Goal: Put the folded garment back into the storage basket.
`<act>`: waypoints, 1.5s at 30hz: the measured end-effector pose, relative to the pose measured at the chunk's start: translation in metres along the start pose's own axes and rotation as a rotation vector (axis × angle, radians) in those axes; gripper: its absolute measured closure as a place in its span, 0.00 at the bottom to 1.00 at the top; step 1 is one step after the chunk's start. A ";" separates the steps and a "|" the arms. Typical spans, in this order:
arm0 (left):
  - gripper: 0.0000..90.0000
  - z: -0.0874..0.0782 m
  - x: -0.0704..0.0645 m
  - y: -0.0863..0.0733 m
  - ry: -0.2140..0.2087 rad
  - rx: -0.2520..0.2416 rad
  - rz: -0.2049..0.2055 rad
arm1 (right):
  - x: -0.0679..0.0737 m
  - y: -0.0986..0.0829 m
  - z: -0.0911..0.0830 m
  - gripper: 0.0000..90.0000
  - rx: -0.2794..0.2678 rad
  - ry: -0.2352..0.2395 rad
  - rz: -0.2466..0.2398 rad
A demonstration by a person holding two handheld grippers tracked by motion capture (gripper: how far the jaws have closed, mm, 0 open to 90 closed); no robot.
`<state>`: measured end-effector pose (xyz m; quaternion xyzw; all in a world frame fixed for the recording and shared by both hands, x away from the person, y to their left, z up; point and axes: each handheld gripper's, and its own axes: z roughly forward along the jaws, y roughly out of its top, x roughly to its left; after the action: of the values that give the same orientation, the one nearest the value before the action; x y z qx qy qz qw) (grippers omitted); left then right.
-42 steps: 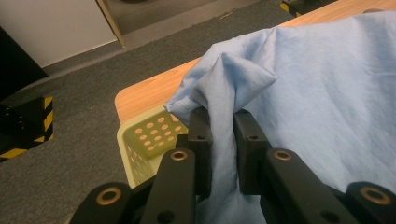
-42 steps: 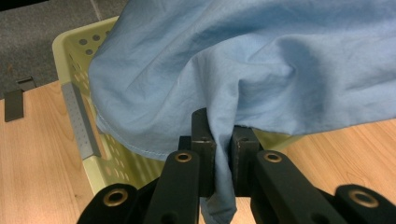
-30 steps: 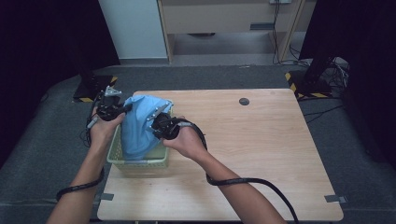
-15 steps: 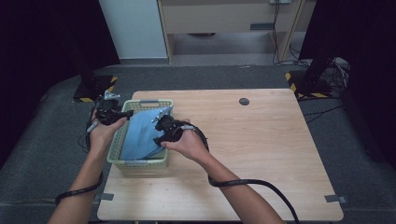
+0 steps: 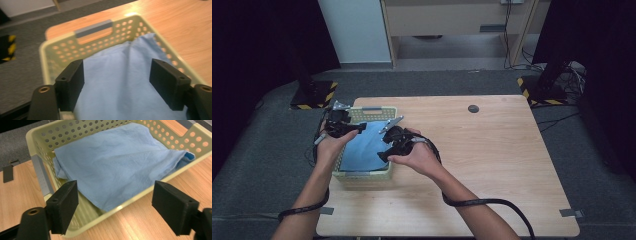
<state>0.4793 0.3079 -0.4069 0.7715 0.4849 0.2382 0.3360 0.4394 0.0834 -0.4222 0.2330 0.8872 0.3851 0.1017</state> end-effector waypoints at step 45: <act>0.07 0.006 -0.173 0.024 -0.229 -0.063 0.218 | -0.075 -0.113 -0.142 0.06 -0.061 -0.107 0.137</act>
<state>0.4257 0.1420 -0.4002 0.8309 0.3488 0.1987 0.3853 0.4158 -0.1105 -0.4077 0.3103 0.8503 0.4048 0.1295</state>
